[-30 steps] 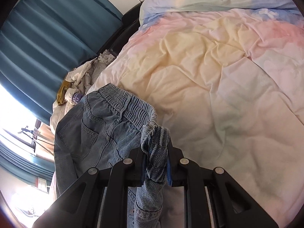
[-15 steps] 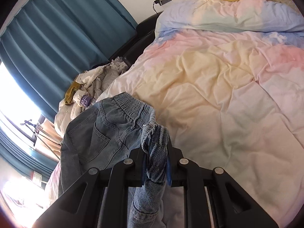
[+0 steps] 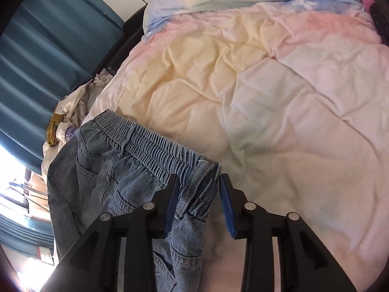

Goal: Fold clothes

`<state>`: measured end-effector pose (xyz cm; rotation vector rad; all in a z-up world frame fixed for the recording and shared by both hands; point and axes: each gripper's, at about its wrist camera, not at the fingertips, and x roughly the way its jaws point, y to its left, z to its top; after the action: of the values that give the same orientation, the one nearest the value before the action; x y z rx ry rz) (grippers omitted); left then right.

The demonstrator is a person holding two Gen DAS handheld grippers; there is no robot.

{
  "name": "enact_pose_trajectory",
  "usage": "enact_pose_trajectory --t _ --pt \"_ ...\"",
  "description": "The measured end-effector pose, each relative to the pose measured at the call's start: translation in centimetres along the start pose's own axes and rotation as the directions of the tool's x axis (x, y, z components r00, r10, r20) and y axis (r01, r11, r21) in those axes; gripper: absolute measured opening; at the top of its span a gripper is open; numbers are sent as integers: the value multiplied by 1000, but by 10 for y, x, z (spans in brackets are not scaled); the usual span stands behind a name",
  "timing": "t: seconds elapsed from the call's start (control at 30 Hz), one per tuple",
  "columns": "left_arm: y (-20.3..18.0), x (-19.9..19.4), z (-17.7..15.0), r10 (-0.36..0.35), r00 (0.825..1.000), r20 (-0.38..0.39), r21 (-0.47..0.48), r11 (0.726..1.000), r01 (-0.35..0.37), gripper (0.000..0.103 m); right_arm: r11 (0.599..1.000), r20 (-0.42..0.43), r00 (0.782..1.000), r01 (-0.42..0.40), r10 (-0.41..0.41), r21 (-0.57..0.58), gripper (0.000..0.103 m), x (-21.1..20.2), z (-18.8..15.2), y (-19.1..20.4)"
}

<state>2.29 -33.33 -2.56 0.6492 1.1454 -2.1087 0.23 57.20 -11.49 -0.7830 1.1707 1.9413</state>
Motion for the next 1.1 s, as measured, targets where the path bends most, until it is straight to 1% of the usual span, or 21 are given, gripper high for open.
enact_pose_trajectory --t 0.03,0.07,0.17,0.23,0.27,0.33,0.4,0.47,0.53,0.67,0.8,0.83,0.9,0.93,1.0,1.03,1.07,1.1 --pt "-4 -5 2 -22 999 27 14 1000 22 53 1000 28 1000 1 0 -5 48 -8 -1 3" --pt "-11 -8 2 -48 998 34 36 998 47 53 1000 58 998 0 0 -13 48 -16 -1 7" --pt "-42 -11 -8 -101 995 -6 144 984 101 53 999 148 989 -4 11 -46 51 -40 -4 21" --pt "-67 -8 -21 -141 988 -59 224 963 151 53 996 211 977 -15 33 -86 62 -59 -9 34" --pt "-81 -5 -29 -165 982 -92 261 948 184 53 993 231 971 -31 57 -111 64 -66 -13 42" --pt "-109 4 -48 -205 960 -189 321 911 258 53 981 227 967 -78 118 -179 64 -72 -26 62" --pt "-135 15 -68 -230 929 -290 366 871 329 53 960 204 962 -126 179 -248 65 -74 -42 82" --pt "-158 31 -90 -215 898 -383 398 839 371 53 934 149 962 -173 229 -313 65 -70 -65 101" --pt "-177 49 -110 -194 868 -457 409 821 399 53 908 89 961 -213 261 -361 65 -64 -87 116" --pt "-209 87 -148 -154 813 -561 390 817 424 53 858 -9 955 -270 297 -436 65 -50 -121 140" --pt "-234 126 -177 -94 800 -593 397 830 392 53 816 -52 948 -296 313 -496 65 -45 -140 153" --pt "-238 136 -182 -89 792 -605 391 833 392 53 809 -55 947 -299 316 -507 65 -44 -144 155" --pt "-245 152 -196 -42 785 -619 412 833 369 53 799 -59 946 -302 319 -520 65 -41 -149 160" --pt "-248 158 -202 -20 785 -619 431 827 361 53 795 -61 945 -304 321 -526 65 -39 -151 162" --pt "-251 165 -211 6 795 -606 472 808 353 52 780 -55 943 -304 329 -547 65 -36 -156 168" --pt "-251 165 -211 -1 802 -598 476 804 356 50 772 -52 942 -304 333 -558 65 -35 -158 171" --pt "-250 164 -210 -19 802 -597 465 807 365 37 760 -46 939 -305 342 -574 65 -36 -161 175" --pt "-250 163 -209 -36 802 -596 453 810 373 27 746 -39 935 -305 352 -592 65 -37 -163 179"
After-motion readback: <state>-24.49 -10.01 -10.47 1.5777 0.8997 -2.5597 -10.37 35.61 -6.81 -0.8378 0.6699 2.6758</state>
